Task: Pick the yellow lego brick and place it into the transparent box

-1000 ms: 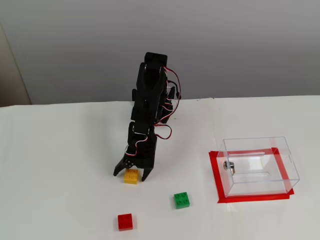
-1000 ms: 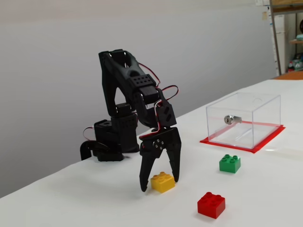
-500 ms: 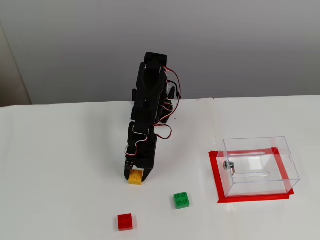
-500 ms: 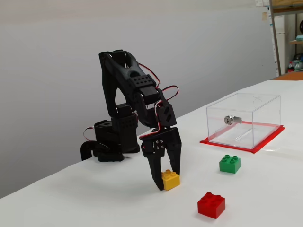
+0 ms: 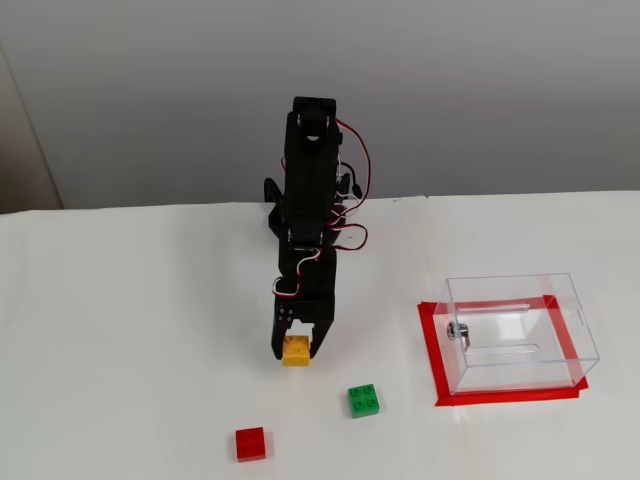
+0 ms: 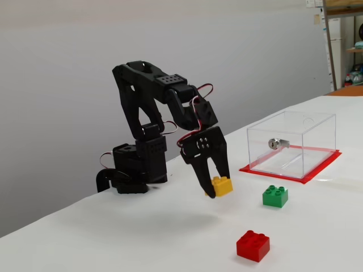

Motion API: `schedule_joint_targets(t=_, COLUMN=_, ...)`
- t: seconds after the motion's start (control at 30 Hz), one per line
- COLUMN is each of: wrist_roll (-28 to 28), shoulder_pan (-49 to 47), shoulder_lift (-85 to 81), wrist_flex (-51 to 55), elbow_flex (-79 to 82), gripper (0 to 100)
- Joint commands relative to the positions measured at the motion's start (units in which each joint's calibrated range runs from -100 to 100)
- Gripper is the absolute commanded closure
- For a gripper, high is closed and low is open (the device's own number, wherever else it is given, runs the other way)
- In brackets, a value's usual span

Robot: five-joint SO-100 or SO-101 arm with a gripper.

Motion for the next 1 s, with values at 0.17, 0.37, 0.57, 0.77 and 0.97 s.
schedule_joint_targets(t=0.17, wrist_roll=-0.3, shoulder_pan=-24.0, shoulder_lift=-19.3, wrist_flex=5.6, elbow_flex=-2.2, gripper=87)
schedule_joint_targets(t=0.37, wrist_roll=-0.3, shoulder_pan=-34.9, shoulder_lift=-24.4, wrist_flex=5.2, elbow_flex=-2.6, gripper=87)
schedule_joint_targets(t=0.57, wrist_roll=0.2, shoulder_pan=-41.7, shoulder_lift=-24.5, wrist_flex=5.2, elbow_flex=-9.3, gripper=87)
schedule_joint_targets(t=0.77, wrist_roll=0.1, shoulder_pan=-46.2, shoulder_lift=-21.5, wrist_flex=5.0, elbow_flex=-13.2, gripper=87)
schedule_joint_targets(t=0.97, wrist_roll=0.1, shoulder_pan=-51.2, shoulder_lift=-15.4, wrist_flex=-0.2, elbow_flex=-16.1, gripper=87)
